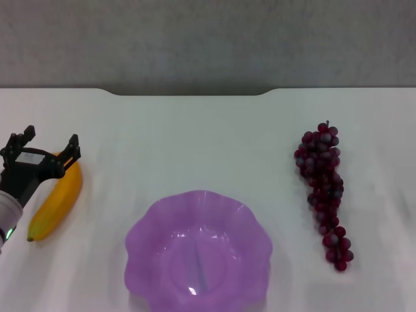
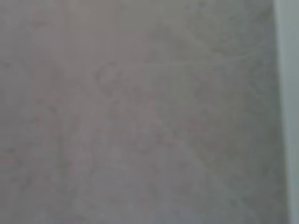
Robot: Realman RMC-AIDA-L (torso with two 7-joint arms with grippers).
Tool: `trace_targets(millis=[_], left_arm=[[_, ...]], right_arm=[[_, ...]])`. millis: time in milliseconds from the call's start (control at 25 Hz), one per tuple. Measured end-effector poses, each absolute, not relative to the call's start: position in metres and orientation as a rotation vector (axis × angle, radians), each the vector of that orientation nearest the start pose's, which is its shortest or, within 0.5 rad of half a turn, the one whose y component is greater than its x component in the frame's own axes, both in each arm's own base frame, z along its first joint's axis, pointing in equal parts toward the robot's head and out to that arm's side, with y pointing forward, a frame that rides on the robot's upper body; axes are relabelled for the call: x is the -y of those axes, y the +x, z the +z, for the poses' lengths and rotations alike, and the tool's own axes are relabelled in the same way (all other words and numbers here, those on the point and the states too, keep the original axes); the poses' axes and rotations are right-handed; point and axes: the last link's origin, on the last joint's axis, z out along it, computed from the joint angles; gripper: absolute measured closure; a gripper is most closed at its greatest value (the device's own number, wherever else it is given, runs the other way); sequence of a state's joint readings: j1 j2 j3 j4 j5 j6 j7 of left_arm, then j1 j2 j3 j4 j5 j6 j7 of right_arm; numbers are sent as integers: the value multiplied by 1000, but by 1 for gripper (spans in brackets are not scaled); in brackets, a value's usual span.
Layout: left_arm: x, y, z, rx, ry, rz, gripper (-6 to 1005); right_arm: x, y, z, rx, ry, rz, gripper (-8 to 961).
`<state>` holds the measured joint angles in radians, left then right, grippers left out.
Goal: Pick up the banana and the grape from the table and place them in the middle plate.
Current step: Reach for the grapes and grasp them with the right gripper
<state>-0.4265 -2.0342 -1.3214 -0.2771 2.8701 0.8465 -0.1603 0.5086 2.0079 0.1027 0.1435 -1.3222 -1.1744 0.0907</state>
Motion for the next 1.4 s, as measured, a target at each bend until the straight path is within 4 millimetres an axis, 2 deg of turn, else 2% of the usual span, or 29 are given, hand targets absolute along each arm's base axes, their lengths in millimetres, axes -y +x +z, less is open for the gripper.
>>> trace_targets(millis=[320, 520, 800, 1400], left_arm=[[-357, -341, -9, 560, -1732, -478, 96], [-359, -340, -9, 557, -1734, -480, 95], [-359, -339, -9, 554, -1735, -482, 95], [-360, -337, -10, 555, -1736, -488, 95]], right_arm=[[-347, 342, 4, -637, -1600, 689, 51], [-352, 345, -5, -672, -1653, 623, 55], [-362, 337, -34, -710, -1861, 498, 70], [-364, 335, -54, -707, -1996, 366, 139]])
